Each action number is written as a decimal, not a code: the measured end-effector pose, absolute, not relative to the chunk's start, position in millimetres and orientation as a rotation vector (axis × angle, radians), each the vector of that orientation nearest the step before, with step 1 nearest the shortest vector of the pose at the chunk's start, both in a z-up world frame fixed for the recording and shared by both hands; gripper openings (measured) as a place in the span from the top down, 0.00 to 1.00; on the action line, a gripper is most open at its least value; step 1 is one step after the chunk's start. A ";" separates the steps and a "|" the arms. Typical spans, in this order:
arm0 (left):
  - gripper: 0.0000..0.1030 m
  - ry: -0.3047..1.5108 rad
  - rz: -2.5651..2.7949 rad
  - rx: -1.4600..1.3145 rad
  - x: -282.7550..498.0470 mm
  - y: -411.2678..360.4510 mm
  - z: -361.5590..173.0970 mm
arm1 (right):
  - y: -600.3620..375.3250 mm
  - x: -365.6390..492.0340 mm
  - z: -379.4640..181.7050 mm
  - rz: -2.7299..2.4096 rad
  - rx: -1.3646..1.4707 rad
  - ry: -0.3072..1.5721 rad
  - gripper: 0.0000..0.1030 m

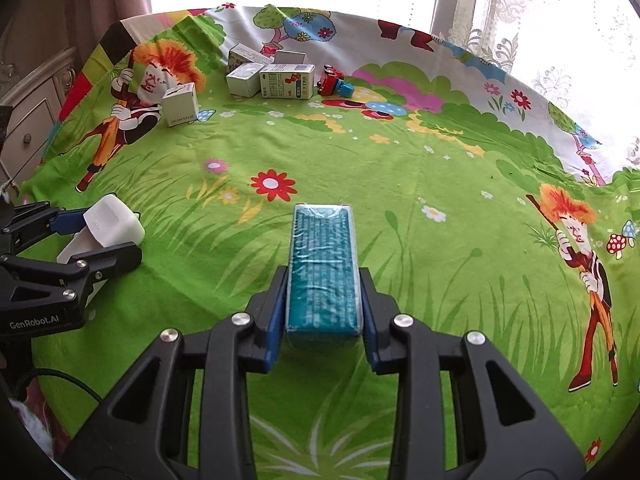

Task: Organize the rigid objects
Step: 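Carry the white tray and teal box over the storage box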

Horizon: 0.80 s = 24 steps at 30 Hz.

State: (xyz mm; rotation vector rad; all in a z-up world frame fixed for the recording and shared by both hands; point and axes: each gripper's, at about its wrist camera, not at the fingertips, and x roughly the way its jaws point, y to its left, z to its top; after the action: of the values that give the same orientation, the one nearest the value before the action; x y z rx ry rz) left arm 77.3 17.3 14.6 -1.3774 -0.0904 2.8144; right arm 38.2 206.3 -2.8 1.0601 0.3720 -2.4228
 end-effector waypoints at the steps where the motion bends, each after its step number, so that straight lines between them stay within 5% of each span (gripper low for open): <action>1: 0.38 -0.093 2.818 -1.372 83.9 14.5 15.4 | 203.0 48.2 -0.5 -2.423 1.053 0.380 0.65; 24: 0.38 -0.043 2.779 -1.284 179.0 20.3 32.7 | 220.1 177.9 46.9 -2.460 0.941 0.387 0.65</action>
State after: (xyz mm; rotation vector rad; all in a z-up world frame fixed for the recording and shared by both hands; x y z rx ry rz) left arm 179.0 20.3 32.7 -1.2842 -0.0430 2.7794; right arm 177.9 220.1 46.9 0.9413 0.3870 -2.4597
